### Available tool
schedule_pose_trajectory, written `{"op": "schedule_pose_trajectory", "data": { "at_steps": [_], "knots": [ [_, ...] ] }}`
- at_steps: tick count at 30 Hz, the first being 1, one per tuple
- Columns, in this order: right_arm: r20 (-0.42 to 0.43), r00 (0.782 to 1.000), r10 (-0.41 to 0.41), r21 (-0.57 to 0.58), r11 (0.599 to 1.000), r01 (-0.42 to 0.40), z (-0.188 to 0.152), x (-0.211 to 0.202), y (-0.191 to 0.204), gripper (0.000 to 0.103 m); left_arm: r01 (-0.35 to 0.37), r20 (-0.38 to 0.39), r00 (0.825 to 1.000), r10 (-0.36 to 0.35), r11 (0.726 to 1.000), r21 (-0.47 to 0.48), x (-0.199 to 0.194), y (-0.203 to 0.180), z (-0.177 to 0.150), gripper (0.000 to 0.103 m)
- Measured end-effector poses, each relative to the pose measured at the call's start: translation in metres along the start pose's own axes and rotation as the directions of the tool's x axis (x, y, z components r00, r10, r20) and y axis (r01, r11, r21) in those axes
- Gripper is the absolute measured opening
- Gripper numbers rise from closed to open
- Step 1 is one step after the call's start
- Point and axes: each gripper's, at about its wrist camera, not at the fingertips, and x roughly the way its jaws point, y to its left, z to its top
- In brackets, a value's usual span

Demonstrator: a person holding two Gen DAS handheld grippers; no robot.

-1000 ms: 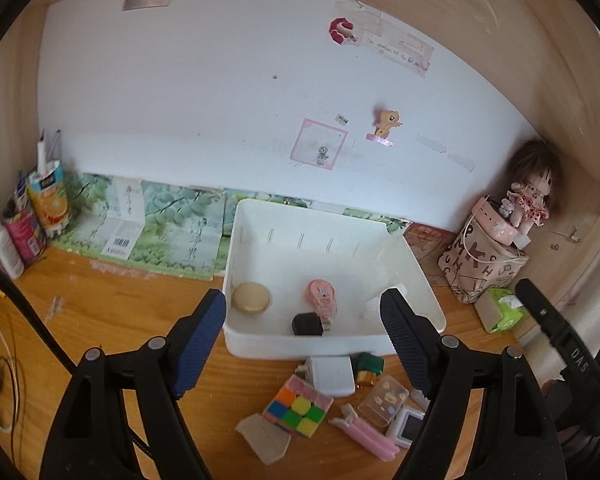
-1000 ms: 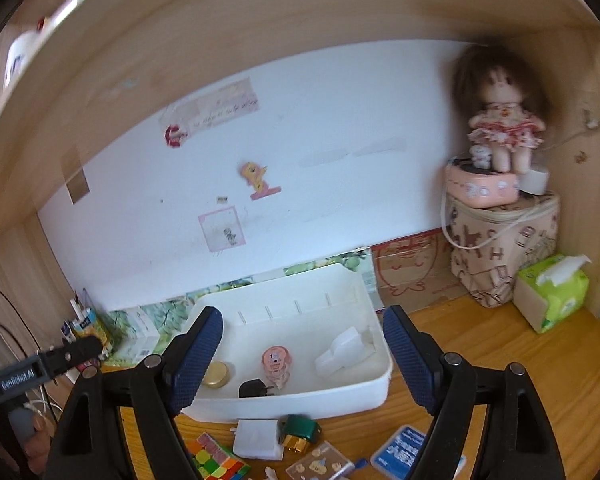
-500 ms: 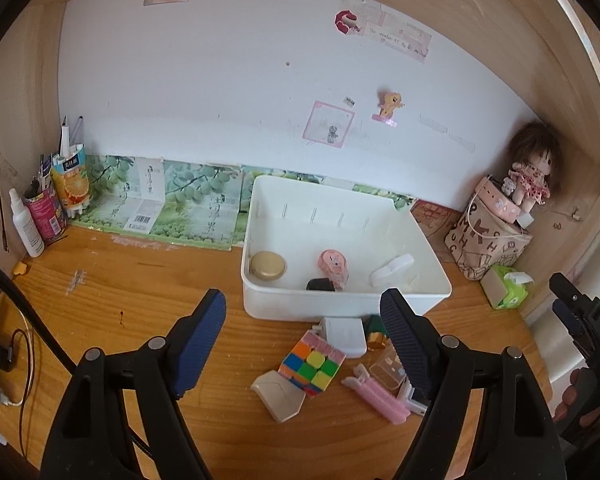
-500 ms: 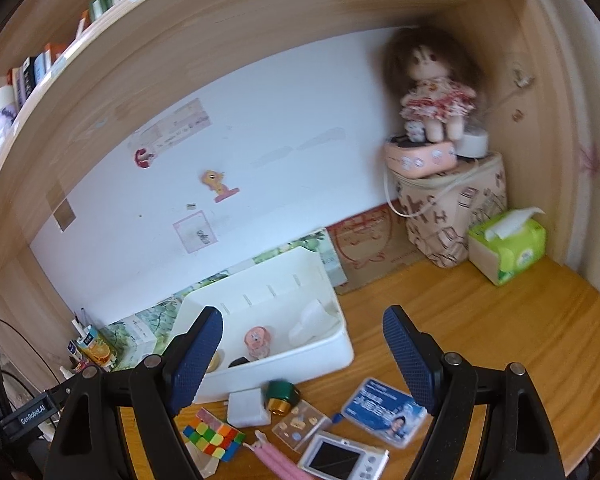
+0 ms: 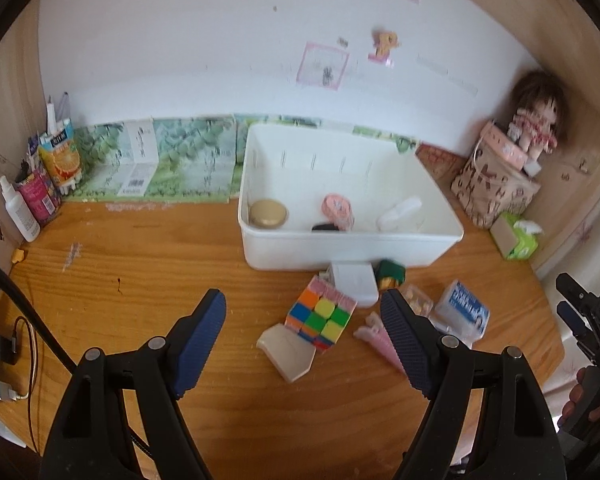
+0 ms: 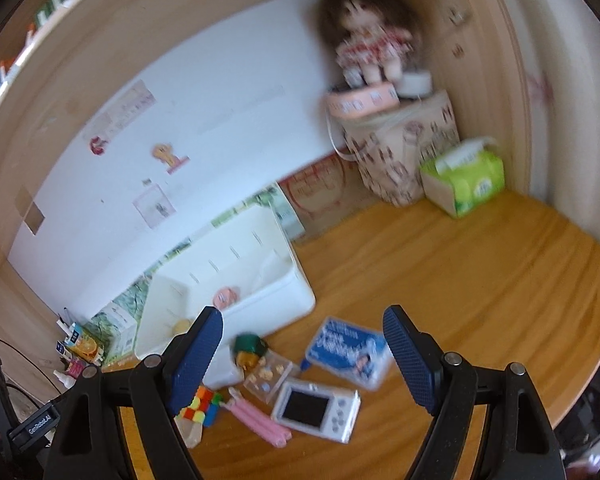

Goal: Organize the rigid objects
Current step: 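Withdraw both tools from the bin back toward the desk items, then lower the left tool onto the beige folded card while the right tool lowers over the white screen toy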

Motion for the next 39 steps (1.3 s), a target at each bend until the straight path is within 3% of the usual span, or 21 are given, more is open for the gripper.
{"op": "schedule_pose_trajectory", "data": {
  "at_steps": [10,19,29,33,39],
  "knots": [
    [-0.163,0.986,-0.022,0.119,0.992,0.042,-0.034,0.018,-0.019,0.083,-0.004,-0.185,0.983,0.008,1.0,0.021,0.035,0.002,-0.016,0.082],
    [-0.303,0.953,0.012,0.213,0.976,0.056,-0.052,0.046,-0.023,0.083,-0.022,-0.335,0.942,0.034,0.999,0.042,0.066,0.006,-0.025,0.082],
    [-0.468,0.884,0.01,0.242,0.963,0.117,-0.06,0.093,-0.015,0.083,-0.007,-0.48,0.875,0.057,0.994,0.106,0.107,0.003,-0.026,0.082],
    [-0.512,0.859,-0.021,0.222,0.963,0.156,-0.059,0.111,-0.01,0.083,0.004,-0.515,0.855,0.056,0.993,0.115,0.124,0.004,-0.021,0.082],
    [-0.577,0.807,-0.123,0.117,0.966,0.231,-0.057,0.134,0.004,0.095,0.016,-0.561,0.825,0.06,0.991,0.13,0.146,0.004,-0.018,0.082]
  ]
}}
